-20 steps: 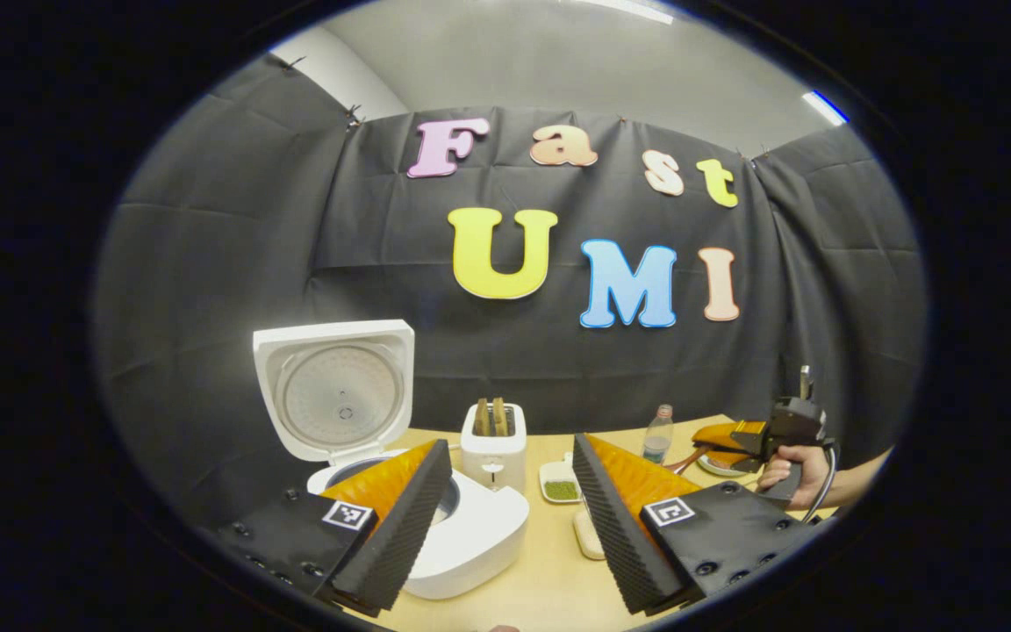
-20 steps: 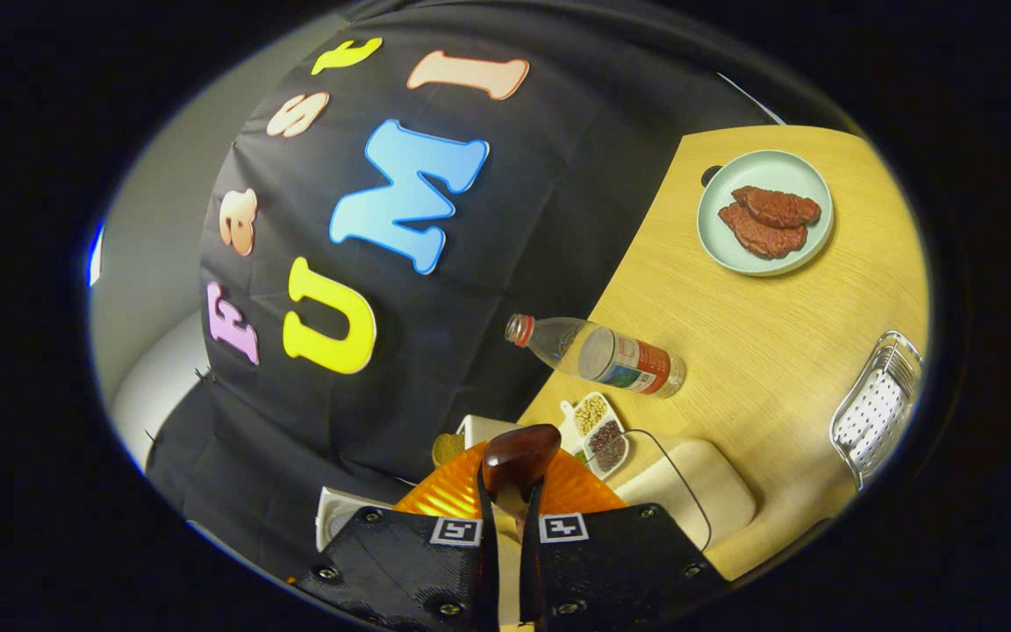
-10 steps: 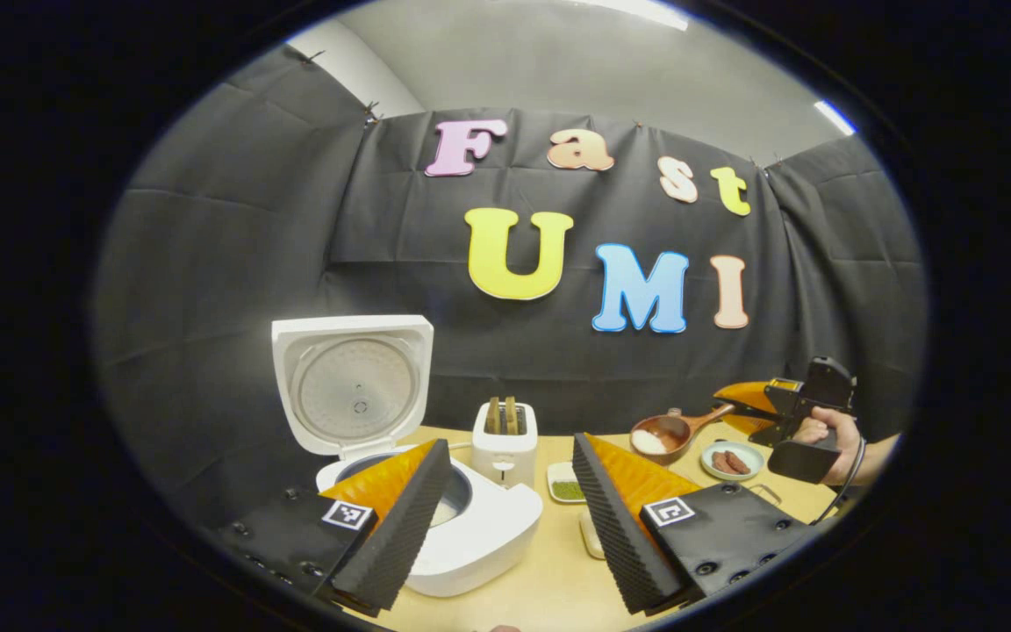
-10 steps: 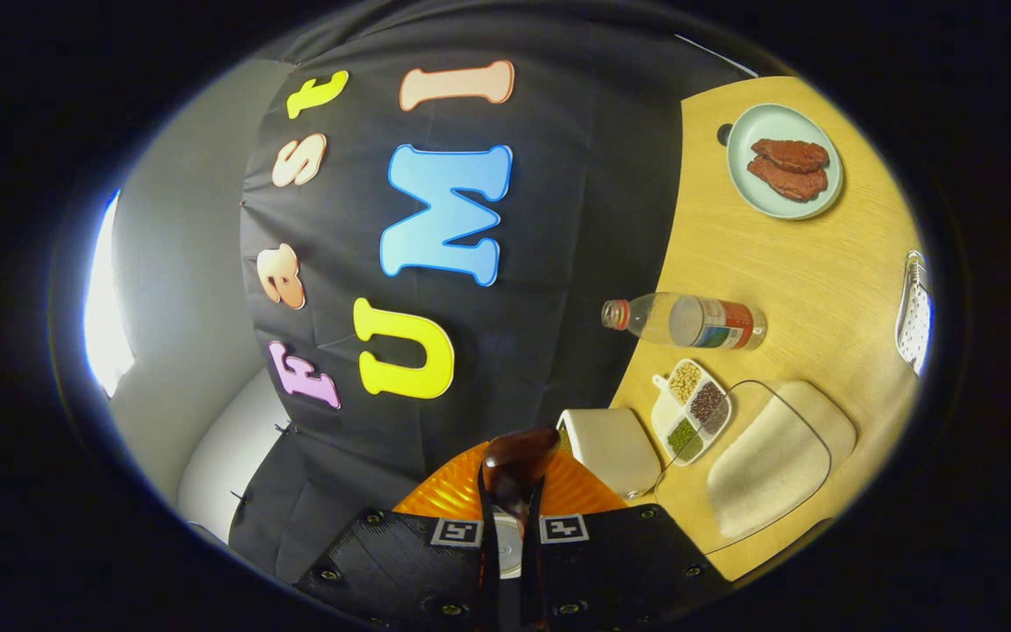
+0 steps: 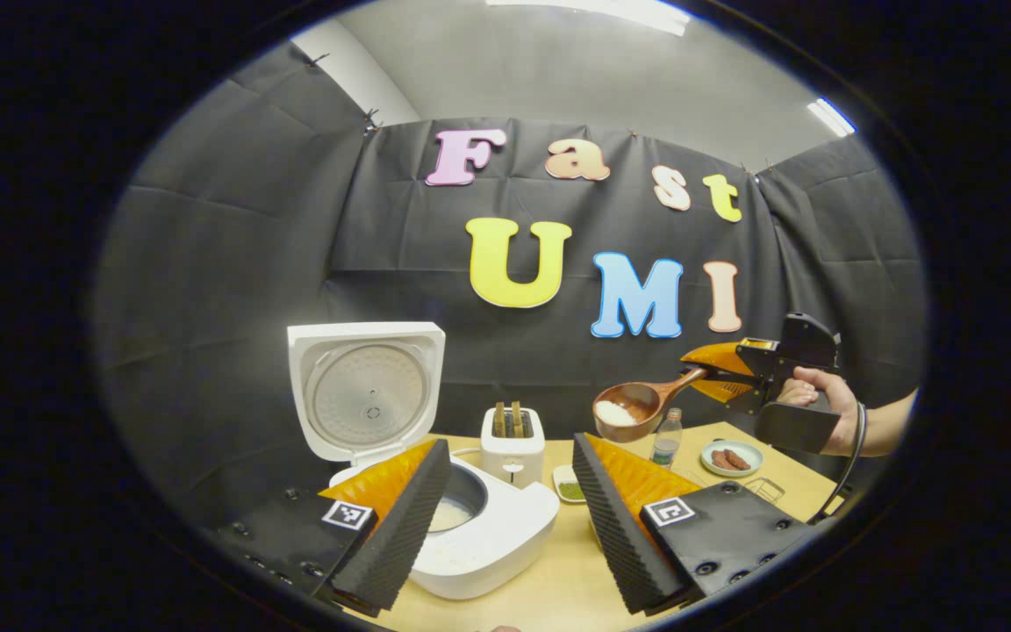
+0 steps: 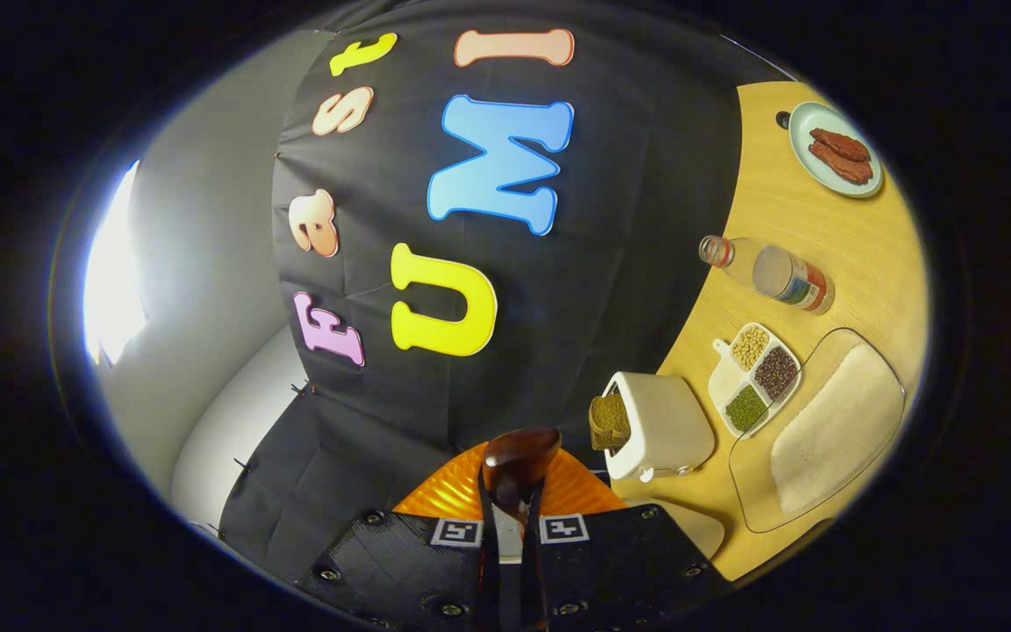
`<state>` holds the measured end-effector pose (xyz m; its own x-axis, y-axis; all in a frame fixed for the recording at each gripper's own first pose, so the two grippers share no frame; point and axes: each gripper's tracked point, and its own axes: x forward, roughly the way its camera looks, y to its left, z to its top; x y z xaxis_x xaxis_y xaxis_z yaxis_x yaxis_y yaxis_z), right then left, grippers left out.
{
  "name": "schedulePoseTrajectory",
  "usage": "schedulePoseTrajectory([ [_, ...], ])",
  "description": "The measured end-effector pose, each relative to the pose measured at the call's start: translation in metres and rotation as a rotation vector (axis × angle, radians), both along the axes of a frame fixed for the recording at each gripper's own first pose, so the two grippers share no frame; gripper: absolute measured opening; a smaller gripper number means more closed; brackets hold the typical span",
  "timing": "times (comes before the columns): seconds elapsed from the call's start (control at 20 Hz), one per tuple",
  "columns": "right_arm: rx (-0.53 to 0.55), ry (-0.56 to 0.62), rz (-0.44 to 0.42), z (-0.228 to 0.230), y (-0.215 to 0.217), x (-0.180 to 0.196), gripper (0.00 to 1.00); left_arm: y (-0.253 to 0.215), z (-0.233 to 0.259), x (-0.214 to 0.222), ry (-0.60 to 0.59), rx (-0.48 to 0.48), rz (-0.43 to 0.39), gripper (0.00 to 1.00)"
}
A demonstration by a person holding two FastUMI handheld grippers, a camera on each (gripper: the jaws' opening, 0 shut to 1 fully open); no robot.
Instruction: Close the left gripper, press the button to open the rice cooker; take a wooden spoon from the chopstick holder with the right hand, scoop a spoonful of rice and pour it into the rice cooker, then put the wooden spoon back into the chopstick holder.
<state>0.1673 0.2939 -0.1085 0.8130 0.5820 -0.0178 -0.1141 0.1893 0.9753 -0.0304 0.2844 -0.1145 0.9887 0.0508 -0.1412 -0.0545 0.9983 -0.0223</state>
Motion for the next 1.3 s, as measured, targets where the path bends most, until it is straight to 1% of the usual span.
schedulePoseTrajectory([
  [0.1, -0.018, -0.006, 0.018, 0.002, 0.019, 0.003, 0.09, 0.011, 0.000, -0.002, -0.009, -0.013, 0.016, 0.97],
  [0.2, -0.035, -0.013, 0.042, 0.004, 0.040, 0.005, 0.09, 0.013, -0.001, -0.006, -0.007, -0.022, 0.009, 0.94],
  [0.25, -0.042, -0.018, 0.059, 0.005, 0.051, 0.006, 0.09, 0.015, -0.004, -0.006, -0.005, -0.019, 0.008, 0.96],
  [0.45, -0.083, -0.037, 0.113, 0.001, 0.095, 0.013, 0.10, 0.022, -0.005, -0.010, -0.007, -0.019, 0.009, 0.97],
  [0.5, -0.094, -0.042, 0.126, 0.001, 0.106, 0.013, 0.10, 0.023, -0.002, -0.011, -0.012, -0.022, 0.010, 0.95],
  [0.55, -0.104, -0.046, 0.140, -0.001, 0.116, 0.013, 0.10, 0.024, -0.001, -0.012, -0.017, -0.022, 0.012, 0.97],
  [0.75, -0.166, -0.062, 0.193, -0.012, 0.154, 0.019, 0.09, 0.031, 0.003, -0.017, -0.026, -0.024, 0.031, 0.97],
  [0.9, -0.260, -0.082, 0.252, -0.029, 0.186, 0.020, 0.09, 0.031, 0.007, -0.021, -0.040, -0.027, 0.029, 0.96],
  [1.05, -0.376, -0.105, 0.306, -0.048, 0.216, 0.021, 0.09, 0.026, -0.005, -0.021, -0.032, -0.025, 0.022, 0.94],
  [1.1, -0.412, -0.118, 0.324, -0.054, 0.228, 0.023, 0.09, 0.026, -0.006, -0.022, -0.030, -0.025, 0.020, 0.94],
  [1.15, -0.446, -0.134, 0.342, -0.060, 0.238, 0.025, 0.09, 0.026, -0.006, -0.023, -0.030, -0.025, 0.019, 0.99],
  [1.2, -0.480, -0.151, 0.355, -0.064, 0.249, 0.026, 0.09, 0.026, -0.007, -0.022, -0.029, -0.026, 0.022, 0.97],
  [1.25, -0.516, -0.171, 0.366, -0.067, 0.258, 0.028, 0.09, 0.026, -0.009, -0.022, -0.029, -0.028, 0.027, 0.99],
  [1.3, -0.554, -0.191, 0.375, -0.071, 0.266, 0.029, 0.09, 0.026, -0.008, -0.022, -0.030, -0.035, 0.032, 0.97],
])
